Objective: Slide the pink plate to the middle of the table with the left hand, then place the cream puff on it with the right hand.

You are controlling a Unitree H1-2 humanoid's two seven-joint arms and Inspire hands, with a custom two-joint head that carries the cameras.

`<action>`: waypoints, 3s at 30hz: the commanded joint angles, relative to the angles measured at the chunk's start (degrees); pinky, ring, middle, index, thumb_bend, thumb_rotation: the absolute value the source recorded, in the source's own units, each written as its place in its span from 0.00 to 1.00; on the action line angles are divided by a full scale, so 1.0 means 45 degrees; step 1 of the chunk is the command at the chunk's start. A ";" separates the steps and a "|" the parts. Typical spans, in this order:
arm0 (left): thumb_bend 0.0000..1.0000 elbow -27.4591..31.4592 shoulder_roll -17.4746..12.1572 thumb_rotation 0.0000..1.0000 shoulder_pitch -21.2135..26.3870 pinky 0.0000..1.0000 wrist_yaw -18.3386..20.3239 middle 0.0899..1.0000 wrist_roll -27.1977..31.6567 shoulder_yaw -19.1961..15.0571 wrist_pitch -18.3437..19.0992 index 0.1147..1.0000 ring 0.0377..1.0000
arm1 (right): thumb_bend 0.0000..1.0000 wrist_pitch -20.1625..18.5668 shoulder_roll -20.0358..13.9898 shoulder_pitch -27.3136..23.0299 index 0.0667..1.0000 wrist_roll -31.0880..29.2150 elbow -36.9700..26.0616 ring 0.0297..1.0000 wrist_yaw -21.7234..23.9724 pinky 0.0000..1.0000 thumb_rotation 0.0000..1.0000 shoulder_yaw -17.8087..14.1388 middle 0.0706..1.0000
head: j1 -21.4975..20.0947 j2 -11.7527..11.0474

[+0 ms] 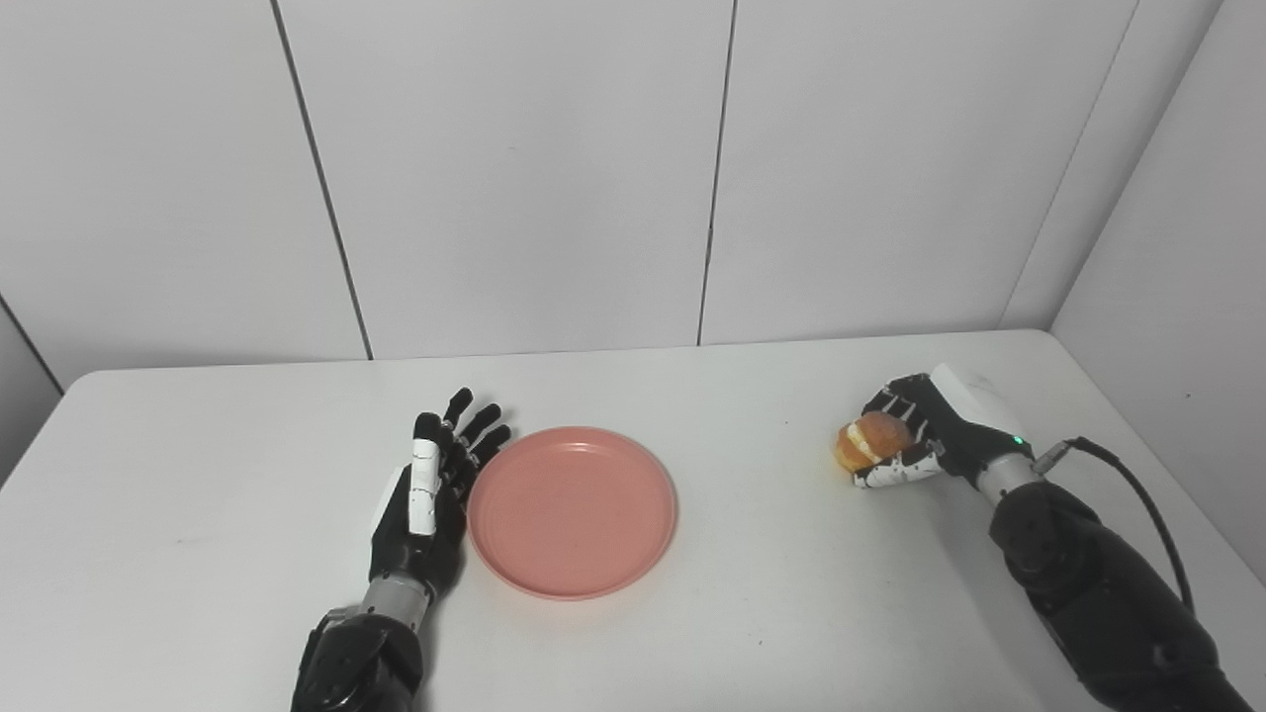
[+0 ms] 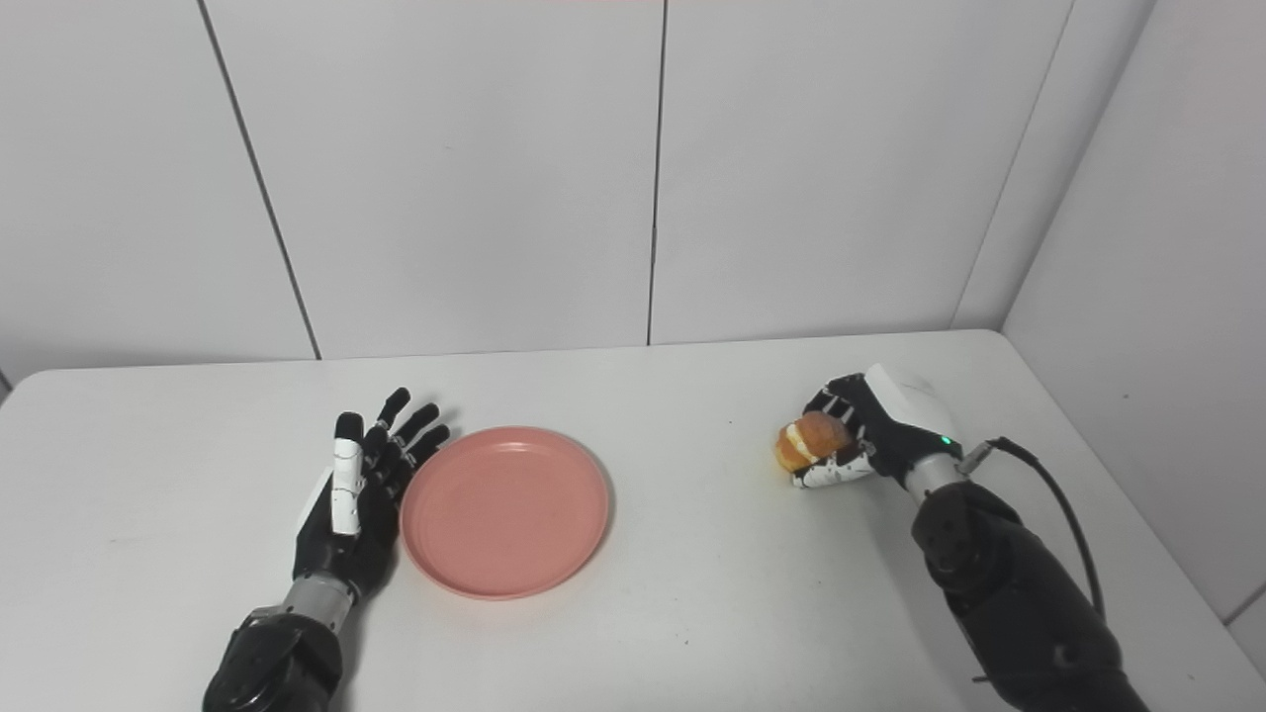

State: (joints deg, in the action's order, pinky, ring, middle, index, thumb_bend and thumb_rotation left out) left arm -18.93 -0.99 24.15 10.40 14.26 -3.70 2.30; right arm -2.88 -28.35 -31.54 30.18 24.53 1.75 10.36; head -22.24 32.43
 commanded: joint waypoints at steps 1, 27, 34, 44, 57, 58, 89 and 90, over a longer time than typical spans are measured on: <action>0.87 0.0092 0.0076 0.97 -0.0026 0.96 -0.0051 0.91 -0.0094 0.0085 0.0078 0.95 0.89 | 0.52 0.0827 -0.0434 -0.0359 0.48 -0.0093 -0.0563 0.36 -0.0163 0.31 0.00 -0.0149 0.40 | 0.0060 0.0016; 0.85 -0.0011 0.0856 0.96 -0.0080 0.92 -0.0783 0.89 -0.0655 0.0328 -0.0036 0.93 0.90 | 0.52 0.2267 0.0071 -0.0506 0.47 -0.0679 -0.5066 0.40 0.0917 0.36 0.00 -0.0167 0.42 | 0.2727 -0.0376; 0.91 -0.0232 0.1103 0.94 -0.0130 0.90 -0.0967 0.89 -0.1055 0.0624 -0.0410 0.93 0.89 | 0.52 0.3082 0.0266 -0.0428 0.48 -0.0620 -0.5200 0.39 0.1064 0.36 0.00 -0.0059 0.41 | 0.3915 -0.0516; 0.88 -0.0516 0.1493 0.96 -0.0059 0.94 -0.1110 0.90 -0.1292 0.0894 -0.0514 0.94 0.90 | 0.52 0.4133 0.0762 -0.0767 0.48 -0.0682 -0.4150 0.39 0.1315 0.36 0.00 0.0248 0.41 | 0.5242 -0.0539; 0.87 -0.0842 0.1635 0.97 0.0040 0.90 -0.1302 0.89 -0.1558 0.0940 -0.1022 0.93 0.89 | 0.53 0.4604 0.1645 -0.1323 0.47 -0.0391 -0.3135 0.43 0.1575 0.41 0.00 0.1048 0.43 | 0.5733 -0.0642; 0.87 -0.0862 0.1621 0.97 0.0045 0.90 -0.1307 0.89 -0.1569 0.0935 -0.1045 0.92 0.89 | 0.53 0.4596 0.1706 -0.1340 0.47 -0.0367 -0.3069 0.43 0.1587 0.41 0.00 0.1087 0.42 | 0.5733 -0.0642; 0.84 -0.0337 0.1505 0.98 -0.0115 0.90 -0.1245 0.90 -0.1496 0.0962 -0.0408 0.94 0.86 | 0.53 0.5383 0.2491 -0.2796 0.45 0.1359 -0.0318 0.40 0.2278 0.35 0.00 0.3205 0.44 | 0.5369 -0.0442; 0.84 -0.0308 0.1504 0.98 -0.0116 0.89 -0.1232 0.90 -0.1468 0.0953 -0.0350 0.94 0.86 | 0.53 0.5363 0.2485 -0.2862 0.45 0.1370 -0.0327 0.41 0.2375 0.35 0.00 0.3250 0.44 | 0.5363 -0.0443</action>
State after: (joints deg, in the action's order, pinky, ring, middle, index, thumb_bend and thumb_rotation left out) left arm -20.55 5.48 23.85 5.13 7.45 0.67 -1.18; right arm 19.15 -17.24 -41.19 37.05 23.87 12.47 25.29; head 1.85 30.41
